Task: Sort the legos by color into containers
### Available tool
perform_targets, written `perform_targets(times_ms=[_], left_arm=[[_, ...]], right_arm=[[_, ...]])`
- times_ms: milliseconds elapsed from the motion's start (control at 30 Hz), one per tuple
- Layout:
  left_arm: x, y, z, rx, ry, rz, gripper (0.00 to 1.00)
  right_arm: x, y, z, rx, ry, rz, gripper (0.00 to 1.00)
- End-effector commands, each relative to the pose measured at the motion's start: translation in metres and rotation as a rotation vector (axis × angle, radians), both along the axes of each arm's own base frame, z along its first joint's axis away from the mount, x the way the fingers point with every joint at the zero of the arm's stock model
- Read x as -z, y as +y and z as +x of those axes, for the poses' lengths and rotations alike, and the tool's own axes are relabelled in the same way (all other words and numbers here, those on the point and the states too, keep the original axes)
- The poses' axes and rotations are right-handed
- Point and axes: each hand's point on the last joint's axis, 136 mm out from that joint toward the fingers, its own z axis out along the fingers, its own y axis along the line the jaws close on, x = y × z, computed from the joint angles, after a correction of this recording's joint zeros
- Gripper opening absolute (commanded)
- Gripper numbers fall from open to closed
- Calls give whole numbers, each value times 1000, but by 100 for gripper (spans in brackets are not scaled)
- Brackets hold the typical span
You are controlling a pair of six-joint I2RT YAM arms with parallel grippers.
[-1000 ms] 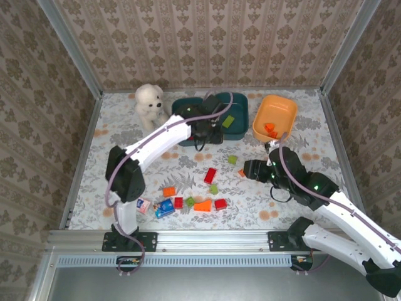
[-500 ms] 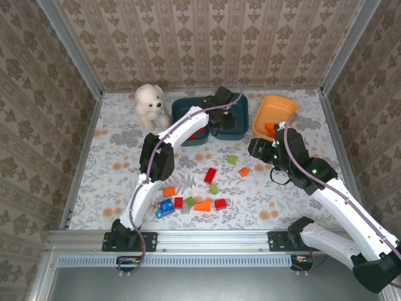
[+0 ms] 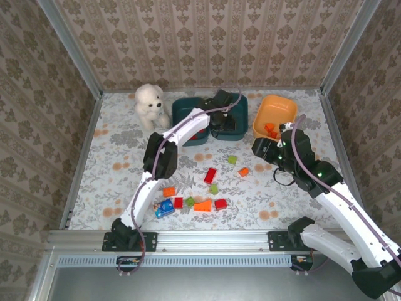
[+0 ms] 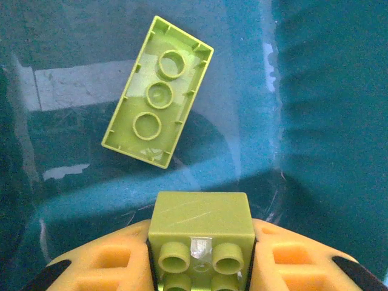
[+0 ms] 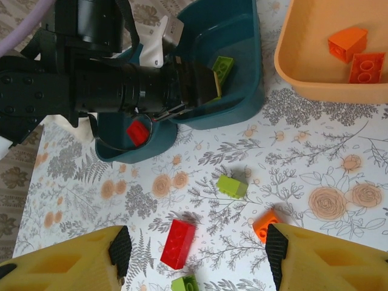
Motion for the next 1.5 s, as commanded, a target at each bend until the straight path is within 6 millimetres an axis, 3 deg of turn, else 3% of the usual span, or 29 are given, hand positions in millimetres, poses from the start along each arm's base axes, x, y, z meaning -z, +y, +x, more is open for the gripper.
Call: perform_targets(times_ms=[0,133,267,433,533,633,767,900,967,1100,1233,1467], left_arm=[[6,-4,-5,10,19,4,36],[6,-2,-6,9,26,12,45],[-12,-4,-2,3,-4,-11,53],[-56,-7,5,-13,-67,-70,55],[-97,0,9,-38,-126,-103,56],[-140,29,8,-107,-178,-119,58],[-168,105,-6,-296,-198,-176,59],[-167,203,-52,-492,-182,-159,60],[-161,248,-86,-565,-179,-110,62],[-162,322,-151,-704,-205,-54,64],[-163,365,-216,-768,-228,-19,64],[-156,402,-302,-777,-200,7,64]], right_arm=[[10,0,-2,3,37,13,64],[9,0,1,0,34,16,65],[6,1,3,-12,29,5,65],[0,2,6,-34,13,-25,65],[-4,9,8,-87,-3,-51,63],[-7,35,6,-228,-34,-139,61],[1,107,-8,-505,-62,-236,63],[27,181,-25,-715,-33,-300,68],[46,215,-27,-752,16,-357,74],[77,273,-42,-823,109,-375,79],[117,315,-50,-813,217,-384,83],[168,326,-42,-595,420,-459,95]])
